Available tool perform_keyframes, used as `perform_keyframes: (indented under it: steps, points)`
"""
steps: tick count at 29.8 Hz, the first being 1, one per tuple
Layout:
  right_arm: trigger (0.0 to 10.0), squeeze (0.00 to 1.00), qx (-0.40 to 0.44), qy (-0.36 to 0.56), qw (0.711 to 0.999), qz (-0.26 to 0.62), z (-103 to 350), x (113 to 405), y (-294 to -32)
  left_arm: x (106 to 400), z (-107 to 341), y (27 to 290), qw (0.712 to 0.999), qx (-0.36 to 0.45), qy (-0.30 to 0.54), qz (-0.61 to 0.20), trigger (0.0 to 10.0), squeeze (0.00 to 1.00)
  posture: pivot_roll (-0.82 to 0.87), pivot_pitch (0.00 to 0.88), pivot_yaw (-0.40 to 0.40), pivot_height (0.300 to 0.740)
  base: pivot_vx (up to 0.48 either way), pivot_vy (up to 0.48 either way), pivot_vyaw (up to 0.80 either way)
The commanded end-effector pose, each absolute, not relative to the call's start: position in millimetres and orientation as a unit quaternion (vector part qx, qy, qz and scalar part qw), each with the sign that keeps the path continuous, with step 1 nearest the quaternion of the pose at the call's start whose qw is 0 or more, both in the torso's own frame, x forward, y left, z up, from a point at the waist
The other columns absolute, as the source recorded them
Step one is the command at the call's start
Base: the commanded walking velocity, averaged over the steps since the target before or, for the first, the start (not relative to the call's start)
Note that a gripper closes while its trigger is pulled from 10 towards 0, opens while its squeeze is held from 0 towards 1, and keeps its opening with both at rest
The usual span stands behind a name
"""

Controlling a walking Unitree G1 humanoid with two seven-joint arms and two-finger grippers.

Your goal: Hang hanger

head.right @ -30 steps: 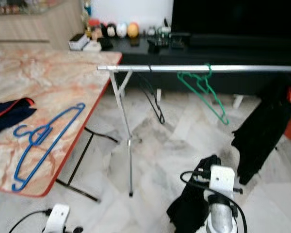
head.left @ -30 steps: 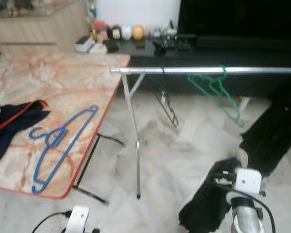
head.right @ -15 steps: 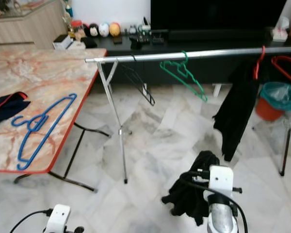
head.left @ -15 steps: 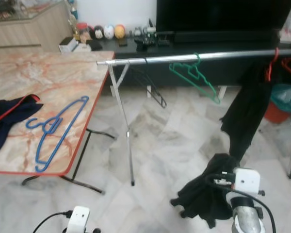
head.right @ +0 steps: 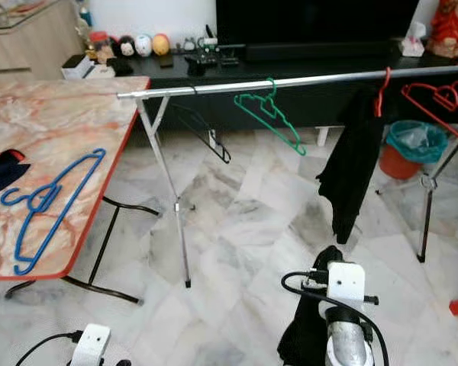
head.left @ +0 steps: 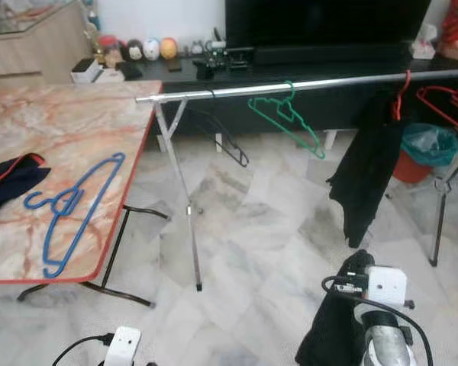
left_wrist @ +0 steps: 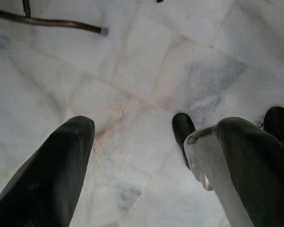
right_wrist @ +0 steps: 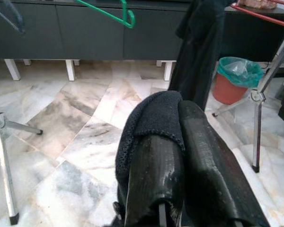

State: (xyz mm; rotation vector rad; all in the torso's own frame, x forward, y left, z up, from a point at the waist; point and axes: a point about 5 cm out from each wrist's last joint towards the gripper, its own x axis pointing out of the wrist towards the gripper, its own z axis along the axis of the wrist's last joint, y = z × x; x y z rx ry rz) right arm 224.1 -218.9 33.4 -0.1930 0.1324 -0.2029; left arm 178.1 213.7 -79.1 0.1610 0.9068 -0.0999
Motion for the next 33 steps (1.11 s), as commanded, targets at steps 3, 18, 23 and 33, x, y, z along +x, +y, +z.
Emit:
perform_keyframes:
  steps: [3, 18, 23, 33]
  points:
    - [10.0, 0.00, -0.098, 0.061, 0.988, -0.101, 36.8, 226.8, -221.6, 174.7, -80.9, 214.0, 0.889, 0.088, 0.446, -0.057, 10.0, 0.00, 0.02, 0.003, 0.057, 0.740, 0.000, -0.409, 0.00]
    - [10.0, 0.00, -0.099, 0.064, 0.989, -0.092, 36.6, 227.8, -222.0, 174.7, -81.0, 213.3, 0.889, 0.092, 0.445, -0.060, 10.0, 0.00, 0.02, 0.002, 0.054, 0.740, 0.000, -0.381, 0.00]
    - [10.0, 0.00, -0.101, 0.068, 0.989, -0.084, 36.5, 228.5, -221.5, 174.9, -80.9, 213.2, 0.889, 0.091, 0.444, -0.058, 10.0, 0.00, 0.02, 0.007, 0.053, 0.740, 0.000, -0.251, 0.00]
    - [10.0, 0.00, -0.099, 0.077, 0.990, -0.059, 35.5, 230.8, -216.5, 175.3, -80.8, 211.8, 0.891, 0.084, 0.442, -0.060, 10.0, 0.00, 0.02, 0.012, 0.050, 0.740, 0.000, 0.000, 0.00]
